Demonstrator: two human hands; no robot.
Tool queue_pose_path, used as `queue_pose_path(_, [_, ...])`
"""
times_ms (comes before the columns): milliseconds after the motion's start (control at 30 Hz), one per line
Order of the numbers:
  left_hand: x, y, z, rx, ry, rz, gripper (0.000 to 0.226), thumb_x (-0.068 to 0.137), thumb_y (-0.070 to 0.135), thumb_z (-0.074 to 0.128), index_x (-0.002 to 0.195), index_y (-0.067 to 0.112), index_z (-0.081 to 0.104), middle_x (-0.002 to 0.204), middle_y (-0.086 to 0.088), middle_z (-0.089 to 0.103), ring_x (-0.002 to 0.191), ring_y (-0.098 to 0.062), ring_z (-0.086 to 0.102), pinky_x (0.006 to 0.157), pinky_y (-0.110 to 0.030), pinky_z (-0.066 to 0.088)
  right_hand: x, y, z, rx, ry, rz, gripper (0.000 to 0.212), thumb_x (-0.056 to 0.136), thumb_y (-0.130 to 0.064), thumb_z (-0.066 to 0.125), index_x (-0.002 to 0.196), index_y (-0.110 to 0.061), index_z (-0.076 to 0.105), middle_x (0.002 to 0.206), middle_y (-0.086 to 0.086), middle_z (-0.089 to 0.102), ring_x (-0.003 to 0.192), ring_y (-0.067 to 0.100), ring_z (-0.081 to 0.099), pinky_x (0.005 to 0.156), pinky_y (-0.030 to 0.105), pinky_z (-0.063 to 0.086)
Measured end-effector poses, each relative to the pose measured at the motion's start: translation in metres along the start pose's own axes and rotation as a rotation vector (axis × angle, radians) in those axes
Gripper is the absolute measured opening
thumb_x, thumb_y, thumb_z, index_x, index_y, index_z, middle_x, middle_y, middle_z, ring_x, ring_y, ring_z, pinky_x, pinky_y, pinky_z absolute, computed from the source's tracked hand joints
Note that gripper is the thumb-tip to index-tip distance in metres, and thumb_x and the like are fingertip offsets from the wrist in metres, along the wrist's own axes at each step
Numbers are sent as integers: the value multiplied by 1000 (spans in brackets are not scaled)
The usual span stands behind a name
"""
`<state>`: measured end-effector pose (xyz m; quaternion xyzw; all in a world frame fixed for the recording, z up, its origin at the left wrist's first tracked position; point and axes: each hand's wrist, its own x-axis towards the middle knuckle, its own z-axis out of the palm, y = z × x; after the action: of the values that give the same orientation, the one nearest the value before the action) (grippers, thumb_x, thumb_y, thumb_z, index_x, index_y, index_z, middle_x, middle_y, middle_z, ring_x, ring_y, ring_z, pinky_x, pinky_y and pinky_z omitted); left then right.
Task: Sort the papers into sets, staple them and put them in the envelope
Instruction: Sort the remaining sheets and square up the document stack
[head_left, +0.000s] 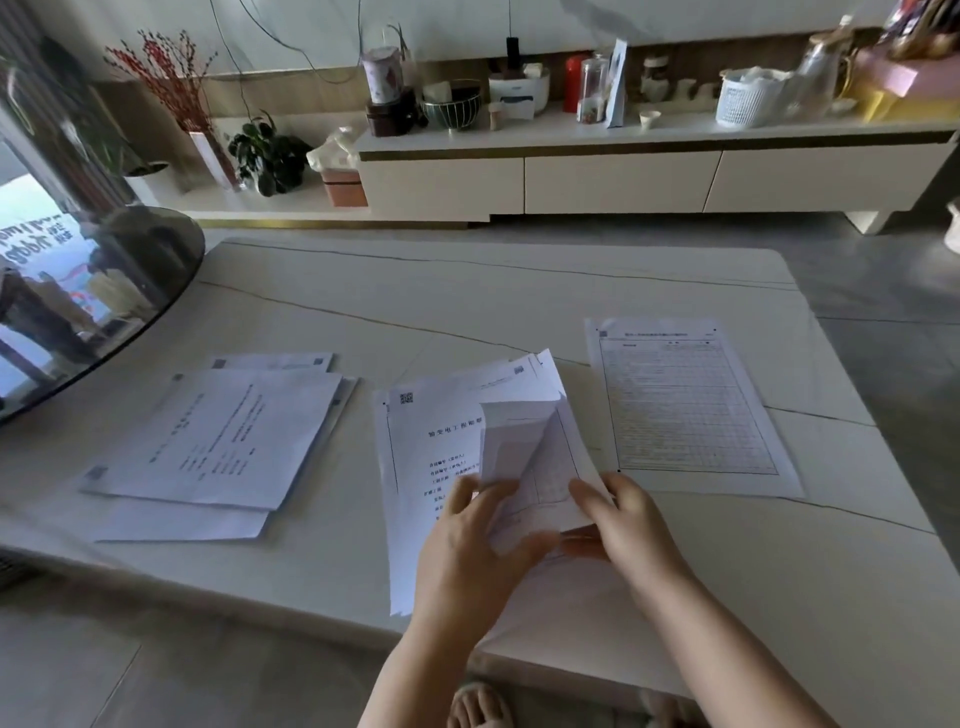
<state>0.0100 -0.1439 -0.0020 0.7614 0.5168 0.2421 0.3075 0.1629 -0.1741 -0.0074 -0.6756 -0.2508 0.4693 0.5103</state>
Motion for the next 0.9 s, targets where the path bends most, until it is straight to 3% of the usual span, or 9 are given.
queue_pose_path(100, [-1,0,3,98,-8,33,48,81,44,70,124,29,56,121,15,43,92,-8,57,71,-30,51,-2,-6,0,108,-76,31,21,97,-20,52,95,-1,60,84,17,65,72,35,69,60,37,59])
queue_pose_path(233, [2,-5,3,71,239,10,32,93,12,46,120,13,62,114,-3,55,81,-28,62,62,-37,52,5,-12,-22,137,-54,45,35,99,-33,45,96,-4,64,87,13,74,73,24,71,56,29,54])
queue_pose_path(333, [3,-1,-2,18,286,-46,57,96,5,47,145,29,34,110,7,46,80,-16,51,64,-31,46,11,1,-51,-351,122,-10,12,93,-20,58,89,-11,64,84,9,71,69,20,68,64,35,55])
queue_pose_path(400, [0,2,-2,9,312,-13,72,95,5,49,146,37,9,112,8,47,80,-12,48,63,-29,44,7,10,-60,-758,104,-1,12,90,-29,62,88,-16,62,84,2,69,75,20,66,71,35,54])
queue_pose_path(500, [0,3,-1,71,378,116,84,87,-2,62,148,32,16,110,-7,63,70,-13,53,52,-24,41,-5,18,-47,-1143,39,-3,34,89,-53,54,101,-21,53,97,-3,63,90,18,60,72,28,44])
queue_pose_path(633, [3,0,0,124,455,182,82,79,-2,72,143,26,29,100,-11,70,60,-23,64,44,-25,43,-5,25,-32,-1043,-4,-13,37,87,-46,61,102,-16,44,98,-1,58,93,20,59,69,28,43])
queue_pose_path(733, [4,-1,2,93,491,140,59,88,13,63,135,31,31,102,-8,71,71,-25,70,52,-30,49,3,27,-37,-923,-5,14,24,87,-32,64,102,-17,52,99,-1,60,93,19,59,77,30,47])
queue_pose_path(833, [4,0,4,-1,476,14,32,92,18,59,110,31,35,100,-7,72,76,-31,70,61,-30,45,5,25,-45,-901,39,-17,10,88,-32,62,92,-24,59,95,-6,63,88,14,59,77,29,48])
queue_pose_path(900, [4,1,4,-5,470,2,22,94,14,57,97,26,40,92,-9,71,69,-35,68,57,-32,46,3,23,-44,-945,46,-26,20,87,-42,61,95,-25,57,97,-6,61,89,14,58,73,28,45])
